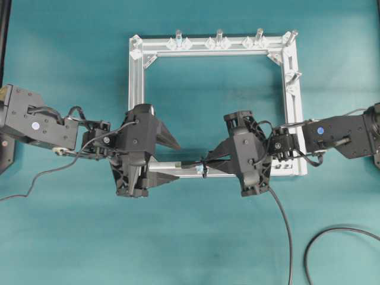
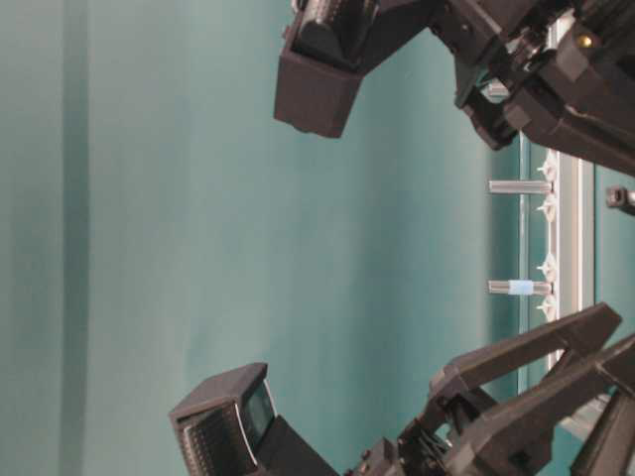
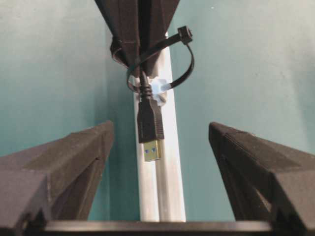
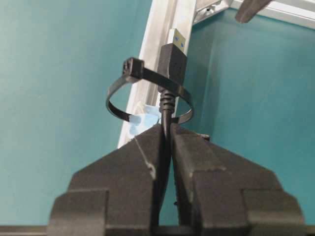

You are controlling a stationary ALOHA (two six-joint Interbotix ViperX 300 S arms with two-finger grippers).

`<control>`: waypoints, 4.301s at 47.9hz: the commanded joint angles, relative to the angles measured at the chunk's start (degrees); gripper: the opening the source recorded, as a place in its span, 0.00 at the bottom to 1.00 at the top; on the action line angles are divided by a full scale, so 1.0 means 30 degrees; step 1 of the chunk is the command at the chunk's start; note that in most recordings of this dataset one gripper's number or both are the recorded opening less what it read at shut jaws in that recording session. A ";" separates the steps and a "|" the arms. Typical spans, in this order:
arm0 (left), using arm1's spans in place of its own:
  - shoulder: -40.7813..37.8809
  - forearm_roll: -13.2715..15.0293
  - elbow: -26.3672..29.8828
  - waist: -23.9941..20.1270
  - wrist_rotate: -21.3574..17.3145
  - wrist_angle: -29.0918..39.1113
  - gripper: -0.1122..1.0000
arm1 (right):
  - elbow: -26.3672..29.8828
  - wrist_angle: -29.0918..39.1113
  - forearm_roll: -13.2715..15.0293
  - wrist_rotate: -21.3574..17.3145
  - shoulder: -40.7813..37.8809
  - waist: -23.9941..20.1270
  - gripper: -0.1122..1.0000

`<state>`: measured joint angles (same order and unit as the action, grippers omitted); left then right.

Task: Insert the wire through the string loop located in the center.
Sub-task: 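Move the left gripper to the plug and grasp it past the loop, then open the right gripper, releasing the cable behind the loop, then pull the plug leftward with the left gripper, drawing cable through the loop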

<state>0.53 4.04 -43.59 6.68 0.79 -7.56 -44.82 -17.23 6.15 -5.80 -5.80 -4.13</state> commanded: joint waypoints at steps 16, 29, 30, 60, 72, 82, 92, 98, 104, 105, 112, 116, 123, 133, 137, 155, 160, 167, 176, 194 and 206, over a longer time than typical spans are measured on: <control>-0.1846 -0.0059 0.1377 0.0059 -0.0029 -0.0674 0.86 | 0.0264 -0.0205 -0.0029 0.0029 0.0234 0.0059 0.16; -0.3369 -0.0088 0.2168 0.0029 -0.0059 -0.0996 0.86 | 0.0234 -0.0205 -0.0029 0.0029 0.0264 0.0029 0.16; -0.3428 -0.0088 0.2139 0.0000 -0.0059 -0.1025 0.86 | 0.0264 -0.0205 -0.0029 0.0029 0.0234 0.0029 0.16; -0.3164 -0.0117 0.1553 -0.0146 -0.0176 -0.1025 0.45 | 0.0264 -0.0205 -0.0029 0.0029 0.0234 0.0029 0.16; -0.2842 -0.0117 0.1406 -0.0146 -0.0117 -0.0908 0.45 | 0.0322 -0.0088 0.0000 0.0029 0.0264 0.0029 0.16; -0.2461 -0.0088 0.1377 -0.0205 -0.0117 -0.0820 0.28 | 0.0322 -0.0088 -0.0029 0.0029 0.0264 0.0029 0.16; -0.2461 -0.0117 0.1377 -0.0234 -0.0117 -0.0820 0.28 | 0.0322 -0.0088 0.0000 0.0029 0.0264 0.0029 0.16; -0.2461 -0.0117 0.1377 -0.0234 -0.0117 -0.0791 0.28 | 0.0322 -0.0059 0.0000 0.0029 0.0264 0.0029 0.16; -0.2461 -0.0117 0.1377 -0.0234 -0.0117 -0.0791 0.28 | 0.0293 -0.0059 0.0000 0.0029 0.0264 0.0059 0.16; -0.2461 -0.0117 0.1348 -0.0264 -0.0117 -0.0820 0.28 | 0.0293 -0.0059 0.0029 0.0029 0.0234 0.0029 0.16; -0.2461 -0.0088 0.1377 -0.0234 -0.0088 -0.0791 0.28 | 0.0264 0.0264 0.0059 0.0059 0.0234 0.0029 0.16; -0.2432 -0.0117 0.1377 -0.0234 -0.0088 -0.0791 0.28 | 0.0322 0.0586 0.0059 0.0029 0.0234 0.0029 0.16; -0.2432 -0.0117 0.1377 -0.0234 -0.0088 -0.0791 0.28 | 0.0381 0.0791 0.0029 -0.0029 0.0264 0.0029 0.16; -0.2432 -0.0117 0.1377 -0.0234 -0.0088 -0.0732 0.28 | 0.0469 0.1055 0.0029 -0.0029 0.0264 0.0029 0.24; -0.2432 -0.0117 0.1406 -0.0234 -0.0088 -0.0674 0.28 | 0.0469 0.1230 0.0029 -0.0029 0.0264 0.0029 0.47; -0.2344 -0.0117 0.1377 -0.0234 -0.0029 -0.0586 0.28 | 0.0293 0.1436 0.0059 -0.0029 0.1113 0.0029 0.74; -0.2139 -0.0117 0.1289 -0.0234 -0.0029 -0.0352 0.28 | 0.0176 0.1816 0.0059 -0.0029 0.1582 0.0029 0.74; -0.1348 -0.0117 0.0791 -0.0234 -0.0029 0.0117 0.28 | -0.0146 0.2402 0.0029 -0.0029 0.2227 0.0029 0.74; 0.0088 -0.0117 -0.0176 -0.0264 0.0029 0.0791 0.28 | -0.0762 0.2607 0.0029 -0.0029 0.2812 0.0029 0.74; 0.2812 -0.0088 -0.2637 -0.0264 0.0352 0.2314 0.28 | -0.1523 0.2637 0.0059 -0.0029 0.3721 0.0029 0.74; 0.4102 -0.0088 -0.4336 -0.0264 0.1436 0.2373 0.28 | -0.1523 0.2637 0.0000 -0.0029 0.3721 0.0059 0.74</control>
<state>10.63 3.87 -55.90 6.06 3.69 -0.35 -49.92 -9.14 6.24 -5.71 4.13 -4.04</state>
